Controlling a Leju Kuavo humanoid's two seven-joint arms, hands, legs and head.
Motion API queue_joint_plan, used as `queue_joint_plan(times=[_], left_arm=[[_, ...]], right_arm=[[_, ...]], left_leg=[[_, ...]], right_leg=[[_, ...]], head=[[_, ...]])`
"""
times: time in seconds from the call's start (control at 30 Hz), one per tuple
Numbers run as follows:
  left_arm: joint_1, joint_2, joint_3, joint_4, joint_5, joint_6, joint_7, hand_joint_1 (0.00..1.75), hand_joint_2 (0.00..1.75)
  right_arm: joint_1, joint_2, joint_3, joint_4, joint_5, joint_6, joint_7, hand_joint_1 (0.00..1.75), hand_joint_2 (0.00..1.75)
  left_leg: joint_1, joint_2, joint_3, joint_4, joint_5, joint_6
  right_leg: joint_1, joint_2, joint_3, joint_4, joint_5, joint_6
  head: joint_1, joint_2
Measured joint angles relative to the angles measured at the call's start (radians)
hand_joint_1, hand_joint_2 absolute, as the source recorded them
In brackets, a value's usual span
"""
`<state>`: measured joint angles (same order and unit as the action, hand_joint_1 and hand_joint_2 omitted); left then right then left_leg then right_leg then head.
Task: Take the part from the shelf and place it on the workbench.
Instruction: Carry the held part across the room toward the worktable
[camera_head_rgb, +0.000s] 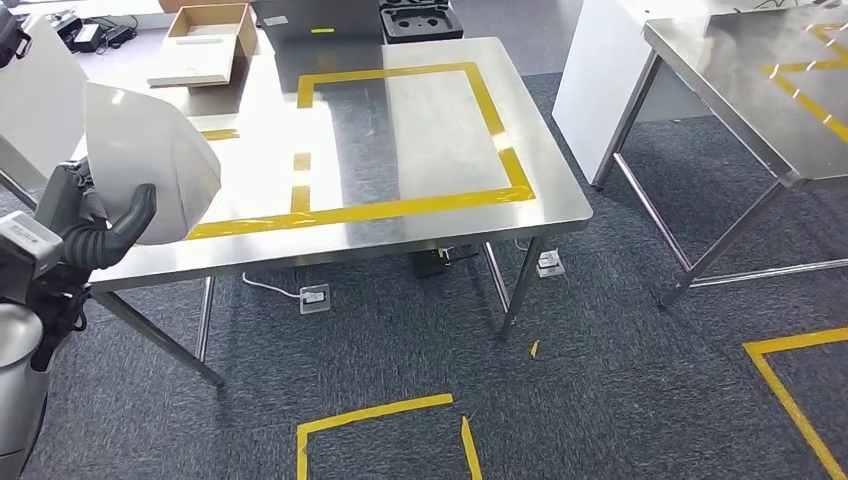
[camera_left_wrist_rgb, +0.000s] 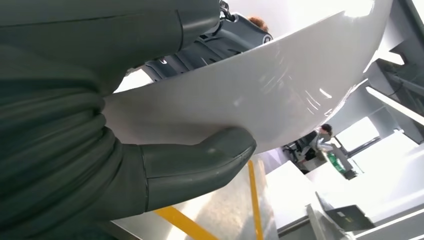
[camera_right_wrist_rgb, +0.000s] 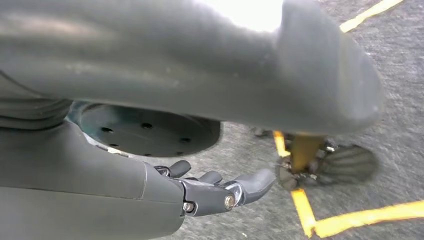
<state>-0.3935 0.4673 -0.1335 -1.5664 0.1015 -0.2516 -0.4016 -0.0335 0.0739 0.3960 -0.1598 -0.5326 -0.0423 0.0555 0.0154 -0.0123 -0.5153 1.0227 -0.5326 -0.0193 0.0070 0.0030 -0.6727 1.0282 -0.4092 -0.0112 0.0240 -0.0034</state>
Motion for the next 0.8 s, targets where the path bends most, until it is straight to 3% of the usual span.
queue_joint_plan(times=[0.07, 0.1, 0.17, 0.2, 0.27, 0.3, 0.33, 0.37, 0.47, 0.5, 0.57, 0.6, 0.67, 0.73, 0.8], left_arm=[[0.000, 0.001, 0.000, -0.001, 0.000, 0.000, 0.000, 1.75, 1.75], [-0.001, 0.002, 0.001, -0.001, 0.000, 0.000, 0.000, 1.75, 1.75], [-0.003, 0.002, 0.001, -0.001, 0.000, 0.000, -0.001, 1.75, 1.75], [-0.002, 0.002, 0.001, 0.000, 0.000, 0.000, -0.001, 1.75, 1.75], [0.001, 0.002, 0.001, 0.001, 0.000, 0.000, 0.000, 1.75, 1.75], [0.003, 0.002, 0.001, 0.001, 0.000, 0.000, -0.001, 1.75, 1.75], [0.004, 0.002, 0.001, 0.002, 0.000, 0.000, -0.002, 1.75, 1.75], [0.004, 0.002, 0.001, 0.002, -0.001, 0.000, -0.003, 1.75, 1.75], [0.006, 0.003, 0.001, 0.004, -0.003, 0.000, -0.007, 1.75, 1.75], [0.006, 0.004, 0.002, 0.004, -0.003, 0.000, -0.007, 1.75, 1.75], [0.002, 0.007, 0.002, 0.005, -0.004, 0.000, -0.006, 1.75, 1.75], [-0.001, 0.008, 0.002, 0.004, -0.004, 0.000, -0.005, 1.75, 1.75], [-0.010, 0.010, 0.002, 0.005, -0.003, -0.001, -0.003, 1.75, 1.75], [-0.015, 0.010, 0.002, 0.006, -0.003, -0.002, -0.001, 1.75, 1.75], [-0.016, 0.010, 0.002, 0.009, -0.003, -0.003, 0.000, 1.75, 1.75]], right_arm=[[0.000, 0.000, 0.000, 0.000, 0.000, 0.000, 0.000, 0.00, 0.00], [-0.001, 0.000, 0.000, 0.000, 0.000, 0.000, -0.001, 0.00, 0.00], [-0.002, 0.000, 0.000, 0.000, 0.000, 0.000, -0.001, 0.00, 0.00], [-0.002, 0.000, 0.000, 0.000, 0.000, 0.000, -0.001, 0.00, 0.00], [-0.001, 0.000, 0.000, 0.000, 0.000, 0.000, 0.000, 0.00, 0.00], [-0.001, 0.000, 0.000, 0.000, 0.001, 0.000, 0.000, 0.00, 0.00], [0.000, 0.000, 0.000, 0.000, 0.001, 0.000, 0.000, 0.00, 0.00], [0.000, 0.000, 0.000, 0.000, 0.001, 0.000, 0.000, 0.00, 0.00], [-0.001, 0.000, 0.000, 0.000, 0.001, 0.000, 0.000, 0.00, 0.00], [-0.002, 0.000, 0.000, 0.000, 0.001, 0.000, 0.000, 0.00, 0.00], [-0.004, 0.000, 0.000, 0.000, 0.002, 0.000, 0.001, 0.00, 0.00], [-0.005, -0.001, 0.000, 0.000, 0.002, 0.000, 0.001, 0.00, 0.00], [-0.009, -0.001, 0.000, 0.000, 0.002, 0.000, 0.001, 0.00, 0.00], [-0.010, -0.001, 0.000, 0.000, 0.002, 0.000, 0.001, 0.00, 0.00], [-0.008, -0.001, 0.000, 0.000, 0.002, 0.000, 0.001, 0.00, 0.00]], left_leg=[[0.000, -0.001, 0.005, 0.010, 0.003, -0.012], [0.000, 0.000, -0.005, 0.041, 0.014, -0.016], [0.001, 0.004, -0.072, 0.151, 0.023, -0.024], [0.001, 0.005, -0.119, 0.215, 0.006, -0.028], [0.001, 0.005, -0.193, 0.286, -0.070, -0.030], [0.001, 0.006, -0.210, 0.281, -0.098, -0.029], [0.001, 0.006, -0.212, 0.249, -0.098, -0.027], [0.001, 0.006, -0.203, 0.194, -0.066, -0.026], [-0.002, 0.013, -0.168, 0.032, 0.103, -0.013], [-0.002, 0.014, -0.161, 0.013, 0.130, -0.007], [-0.001, 0.011, -0.148, 0.010, 0.133, 0.008], [0.001, 0.009, -0.141, 0.009, 0.129, 0.015], [0.003, 0.008, -0.125, 0.008, 0.116, 0.027], [0.002, 0.007, -0.110, 0.008, 0.098, 0.032], [0.002, 0.007, -0.089, 0.008, 0.079, 0.032]], right_leg=[[-0.002, 0.001, 0.018, -0.005, -0.005, -0.012], [-0.004, 0.001, 0.030, -0.009, -0.008, -0.019], [-0.007, 0.002, 0.056, -0.013, -0.022, -0.030], [-0.007, 0.002, 0.068, -0.013, -0.032, -0.033], [-0.007, 0.003, 0.092, -0.013, -0.055, -0.035], [-0.006, 0.004, 0.107, -0.013, -0.067, -0.035], [-0.006, 0.005, 0.123, -0.013, -0.080, -0.034], [-0.006, 0.005, 0.139, -0.013, -0.093, -0.033], [-0.001, 0.006, 0.173, -0.010, -0.133, -0.020], [0.001, 0.006, 0.181, -0.007, -0.141, -0.013], [0.004, 0.004, 0.185, 0.010, -0.143, -0.002], [0.004, 0.004, 0.174, 0.038, -0.133, 0.003], [0.001, 0.002, 0.110, 0.140, -0.135, 0.014], [-0.003, 0.002, 0.023, 0.253, -0.186, 0.023], [-0.004, 0.002, -0.032, 0.286, -0.237, 0.026]], head=[[0.000, 0.000], [-0.002, 0.000], [-0.005, 0.000], [-0.007, 0.000], [-0.008, 0.000], [-0.008, 0.000], [-0.009, 0.000], [-0.009, 0.000], [-0.010, 0.000], [-0.010, 0.000], [-0.010, 0.000], [-0.009, 0.000], [-0.008, 0.000], [-0.007, 0.000], [-0.006, 0.000]])
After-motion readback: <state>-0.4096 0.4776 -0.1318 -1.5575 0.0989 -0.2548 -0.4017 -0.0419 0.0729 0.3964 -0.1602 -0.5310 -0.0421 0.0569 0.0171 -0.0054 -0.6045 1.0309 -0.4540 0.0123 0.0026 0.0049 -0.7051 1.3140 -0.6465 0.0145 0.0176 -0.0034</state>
